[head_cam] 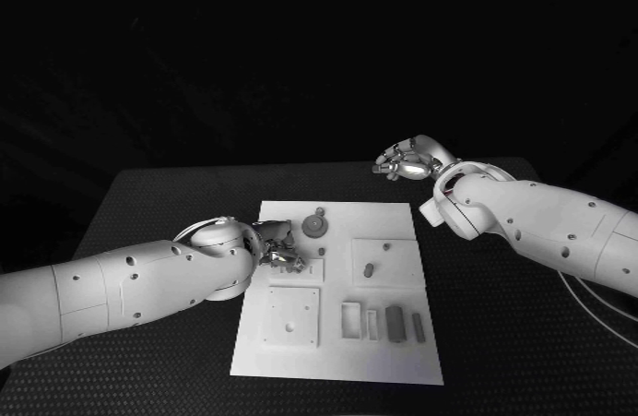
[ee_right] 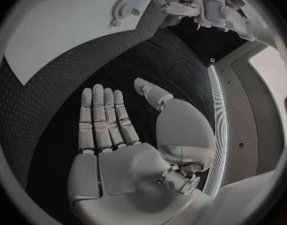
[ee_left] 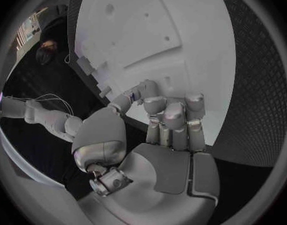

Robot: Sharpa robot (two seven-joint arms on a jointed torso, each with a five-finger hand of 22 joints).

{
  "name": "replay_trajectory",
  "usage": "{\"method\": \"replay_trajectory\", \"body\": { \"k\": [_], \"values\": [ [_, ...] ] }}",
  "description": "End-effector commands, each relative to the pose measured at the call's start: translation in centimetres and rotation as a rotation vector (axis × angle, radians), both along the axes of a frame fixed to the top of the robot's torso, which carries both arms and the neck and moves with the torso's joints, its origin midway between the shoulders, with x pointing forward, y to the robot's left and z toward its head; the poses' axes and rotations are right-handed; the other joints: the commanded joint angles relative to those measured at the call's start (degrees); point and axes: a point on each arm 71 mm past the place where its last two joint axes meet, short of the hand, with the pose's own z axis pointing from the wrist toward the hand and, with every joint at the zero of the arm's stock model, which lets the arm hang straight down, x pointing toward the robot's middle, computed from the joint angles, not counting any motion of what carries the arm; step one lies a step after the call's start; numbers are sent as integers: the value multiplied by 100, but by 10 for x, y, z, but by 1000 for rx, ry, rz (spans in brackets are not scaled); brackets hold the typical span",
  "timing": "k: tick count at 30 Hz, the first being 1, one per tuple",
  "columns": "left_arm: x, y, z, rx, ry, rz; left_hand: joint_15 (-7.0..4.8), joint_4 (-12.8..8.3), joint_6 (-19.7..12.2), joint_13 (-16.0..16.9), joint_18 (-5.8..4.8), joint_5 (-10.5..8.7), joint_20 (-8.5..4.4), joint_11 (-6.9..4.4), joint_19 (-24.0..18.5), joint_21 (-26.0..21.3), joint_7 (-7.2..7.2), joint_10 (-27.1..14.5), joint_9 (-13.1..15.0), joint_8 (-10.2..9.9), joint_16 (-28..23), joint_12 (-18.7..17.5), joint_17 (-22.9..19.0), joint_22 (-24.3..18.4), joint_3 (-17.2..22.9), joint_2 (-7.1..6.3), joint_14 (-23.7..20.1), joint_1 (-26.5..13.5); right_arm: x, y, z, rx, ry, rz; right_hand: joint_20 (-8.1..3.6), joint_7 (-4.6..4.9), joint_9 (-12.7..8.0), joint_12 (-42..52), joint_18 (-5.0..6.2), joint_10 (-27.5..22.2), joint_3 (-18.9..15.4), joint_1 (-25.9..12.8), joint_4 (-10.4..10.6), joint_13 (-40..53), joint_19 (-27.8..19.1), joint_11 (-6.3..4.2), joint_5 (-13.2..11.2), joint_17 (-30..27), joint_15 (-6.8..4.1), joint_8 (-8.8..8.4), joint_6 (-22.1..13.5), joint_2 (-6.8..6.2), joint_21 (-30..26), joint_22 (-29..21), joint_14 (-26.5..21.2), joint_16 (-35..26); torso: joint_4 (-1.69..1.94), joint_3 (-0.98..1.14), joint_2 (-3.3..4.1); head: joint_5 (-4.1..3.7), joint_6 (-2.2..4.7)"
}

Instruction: Assemble the parts on the task board

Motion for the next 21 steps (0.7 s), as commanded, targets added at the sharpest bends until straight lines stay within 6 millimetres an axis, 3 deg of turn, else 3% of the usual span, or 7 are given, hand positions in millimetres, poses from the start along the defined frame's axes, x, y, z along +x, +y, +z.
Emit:
{"method": "replay_trajectory", "body": {
  "k": [1,18,19,20,21],
  "values": [
    [-6,3,-13,67,66,-16,-135,-141,-15,-6,106,3,-566,-167,-11,0,-38,101,-1,3,-21,-2,-8,77,230,260,37,311,-1,1,0,0,-1,17,26,-15,-8,29,16,-56,-29,-59,1,-10,9,2,33,-5,10,-14,-39,8,-40,6,-36,-24,4,-1,-5,-4,-9],
    [-7,-3,-11,77,46,-29,-134,-37,-28,-22,93,-97,-557,-143,-20,-11,-19,102,-39,21,-44,-9,-25,74,161,254,31,282,-1,1,0,0,0,18,26,-15,-9,32,17,-57,-28,-54,-3,-15,10,2,32,-5,10,-14,-40,10,-45,11,-36,-25,6,-2,-6,-7,-5],
    [-7,-3,-11,77,47,-29,-133,25,-21,-27,93,-209,-557,-132,-24,-18,-17,110,-50,33,-46,-5,-27,72,129,227,31,239,-1,1,0,0,0,18,26,-15,-9,32,17,-57,-28,-54,-3,-16,10,2,32,-5,10,-14,-40,10,-45,12,-36,-25,8,-1,-6,-8,-4],
    [-7,-3,-12,77,47,-29,-133,71,-25,-32,97,-481,-561,-128,-26,-22,-16,112,-61,38,-48,-5,-29,72,107,196,30,220,-1,1,0,0,1,18,27,-15,-9,32,17,-57,-29,-55,-3,-16,10,2,31,-5,10,-14,-40,9,-46,12,-36,-25,9,-1,-8,-10,-4],
    [-7,-3,-12,77,47,-27,-132,109,-26,-36,97,-525,-561,-129,-30,-27,-13,111,-72,41,-51,-7,-31,71,109,170,28,213,-1,1,0,0,1,18,27,-15,-9,33,17,-58,-29,-56,-3,-16,10,2,31,-6,10,-14,-40,8,-46,12,-36,-25,9,0,-7,-10,-2]
  ]
}}
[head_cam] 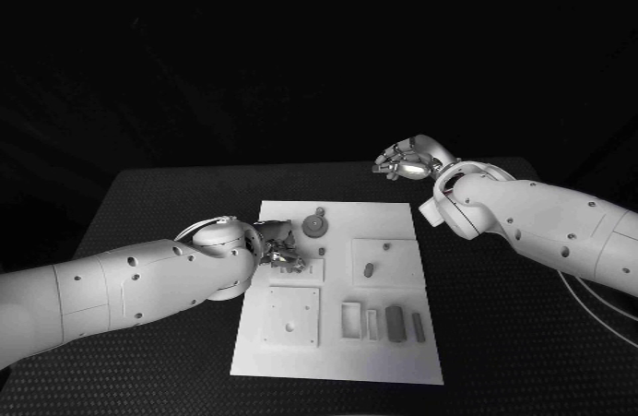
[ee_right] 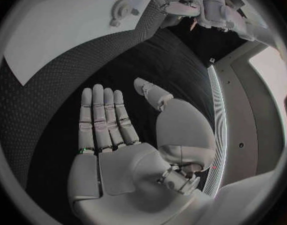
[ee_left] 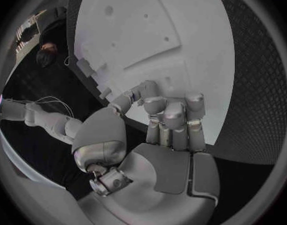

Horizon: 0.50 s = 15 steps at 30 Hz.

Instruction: Assemble the parts on the task board

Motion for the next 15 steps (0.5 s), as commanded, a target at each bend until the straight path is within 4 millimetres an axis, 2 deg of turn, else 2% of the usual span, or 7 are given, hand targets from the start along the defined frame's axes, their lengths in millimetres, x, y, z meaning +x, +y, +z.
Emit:
{"method": "replay_trajectory", "body": {
  "k": [1,9,13,15],
  "values": [
    [-6,1,-12,58,52,-12,-132,86,-22,-15,96,-236,-560,-128,-31,-29,-14,110,-29,43,-29,-9,-10,72,43,160,27,191,-1,2,0,0,0,18,27,-14,-10,33,16,-58,-30,-56,-3,-7,10,2,31,-5,10,-14,-40,8,-24,8,-36,-25,2,2,-1,0,4],
    [-6,1,-12,57,53,-10,-131,273,-25,-30,93,-342,-561,-126,-38,-37,-11,110,-72,60,-30,-7,-13,76,1,129,27,56,-1,2,0,0,1,18,28,-13,-10,34,16,-58,-31,-59,-2,-9,11,3,32,-6,11,-14,-40,8,-26,10,-36,-25,-4,2,1,8,10],
    [-6,1,-12,57,54,-9,-130,397,-29,-36,92,-340,-561,-127,-56,-43,-13,105,-102,76,-25,1,-12,83,-52,211,23,-159,-1,2,0,0,1,18,28,-13,-10,35,16,-58,-31,-59,-1,-11,11,3,33,-6,11,-13,-40,9,-27,11,-36,-26,-4,1,1,7,12],
    [-6,1,-12,58,55,-9,-130,412,-30,-37,93,-337,-562,-128,-60,-43,-14,102,-109,81,-25,3,-12,85,-62,203,21,-212,-1,1,0,-1,1,18,28,-14,-10,36,17,-58,-30,-58,-2,-11,12,3,34,-6,11,-13,-40,10,-28,12,-36,-26,-2,2,2,8,15]
  ]
}}
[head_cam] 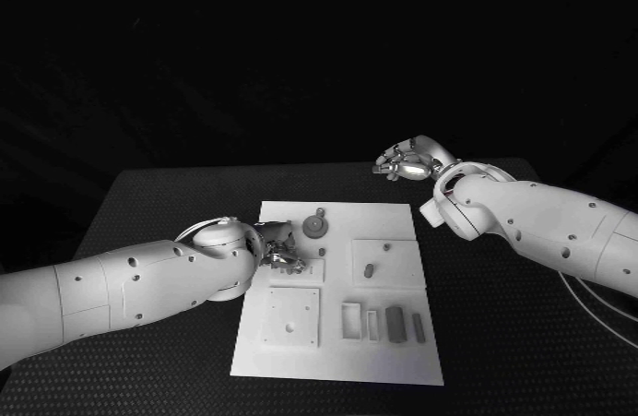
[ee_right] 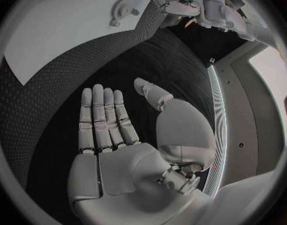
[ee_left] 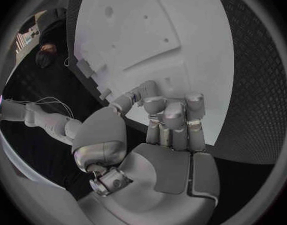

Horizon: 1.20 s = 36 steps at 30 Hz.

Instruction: Assemble the parts on the task board

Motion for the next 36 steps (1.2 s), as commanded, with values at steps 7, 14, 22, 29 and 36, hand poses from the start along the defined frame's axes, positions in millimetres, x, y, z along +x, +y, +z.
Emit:
{"method": "replay_trajectory", "body": {
  "k": [7,14,22,29,36],
  "values": [
    [-5,1,-12,49,50,-4,-134,101,-30,-15,100,-39,-546,-131,-48,-21,-22,95,-41,34,-23,10,-5,91,-31,54,16,-302,-1,2,0,-1,2,19,28,-13,-10,37,18,-37,-28,-55,-3,-12,12,-19,38,-6,10,-13,-41,13,-30,9,-37,-26,1,0,2,2,4],
    [-5,0,-11,43,44,-3,-138,142,-32,-18,105,-41,-551,-134,-47,-18,-25,94,-59,50,-20,17,-5,92,-19,84,17,-438,0,3,0,-1,3,21,28,-14,-10,39,18,-38,-26,-52,-5,-15,12,-19,42,-6,10,-13,-40,15,-33,12,-37,-26,0,1,3,4,10],
    [-5,-1,-11,35,36,0,-142,186,-32,-21,109,-45,-554,-137,-48,-16,-29,92,-78,70,-12,28,-1,93,-15,121,18,-615,0,3,0,-1,3,21,28,-13,-10,40,19,-38,-24,-48,-8,-17,12,-19,46,-6,10,-12,-40,18,-36,14,-38,-27,0,-2,5,0,9],
    [-5,-1,-10,32,32,2,-145,212,-32,-22,113,-58,-557,-140,-45,-14,-31,92,-88,81,-9,34,0,94,-12,90,19,-713,0,3,0,-1,4,22,28,-13,-11,42,20,-39,-22,-41,-14,-20,12,-19,49,-6,10,-12,-41,20,-38,17,-39,-27,2,0,3,-2,11],
    [-4,0,-10,28,26,5,-147,235,-31,-23,117,-66,-559,-142,-42,-13,-33,92,-94,87,-8,37,0,93,-6,71,20,-762,0,3,-1,-1,4,23,28,-13,-11,43,20,-39,-21,-38,-17,-22,12,-19,50,-6,10,-12,-42,21,-40,18,-39,-27,-1,-1,2,-1,19]
  ]
}}
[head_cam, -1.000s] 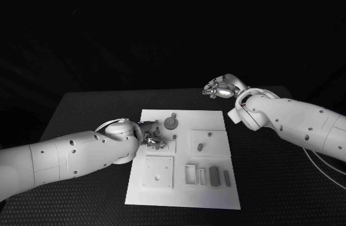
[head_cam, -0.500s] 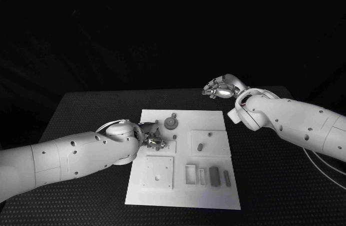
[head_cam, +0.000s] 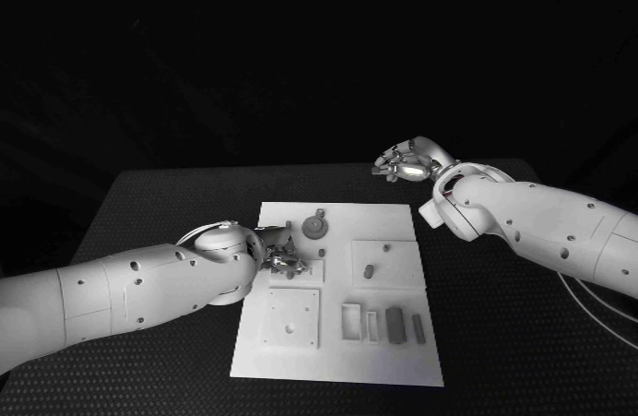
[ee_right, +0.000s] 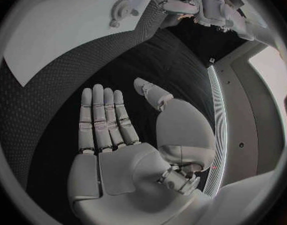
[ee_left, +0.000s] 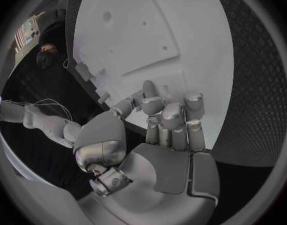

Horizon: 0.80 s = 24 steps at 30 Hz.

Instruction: Assemble the parts on the task board

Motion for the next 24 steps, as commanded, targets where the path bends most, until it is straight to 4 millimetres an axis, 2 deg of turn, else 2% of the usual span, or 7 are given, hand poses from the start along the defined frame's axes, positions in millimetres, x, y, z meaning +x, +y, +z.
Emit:
{"method": "replay_trajectory", "body": {
  "k": [1,12,24],
  "values": [
    [-2,-1,-3,12,10,-2,-74,37,-26,-8,113,-25,-580,-37,-21,-13,-24,-13,-11,20,-7,38,-1,90,1,-9,-52,-60,0,2,0,-1,1,19,28,-12,-7,20,20,-40,-21,-37,-17,-8,12,-19,28,-7,10,-13,-42,21,-40,10,-39,-27,-3,1,1,1,3],
    [2,-2,3,-3,-6,5,-77,74,-26,-10,118,-43,-584,-40,-17,-12,-27,-13,-19,29,-5,42,0,89,17,-30,-51,-123,0,3,0,-7,-5,21,29,-11,-7,22,20,-41,-20,-33,-23,-11,12,-18,30,-7,10,-13,-43,21,-44,14,-40,-28,-14,3,7,-11,9],
    [2,-1,2,-2,1,4,-79,83,-28,-12,123,-62,-586,-41,-14,-10,-28,-13,-26,36,-5,45,0,89,27,-87,-52,-159,-1,2,0,-7,-4,22,29,-7,-8,24,21,-44,-19,-20,-36,-17,12,-18,29,-7,11,-13,-46,15,-49,19,-42,-29,5,-3,-1,-27,-3]
  ]
}}
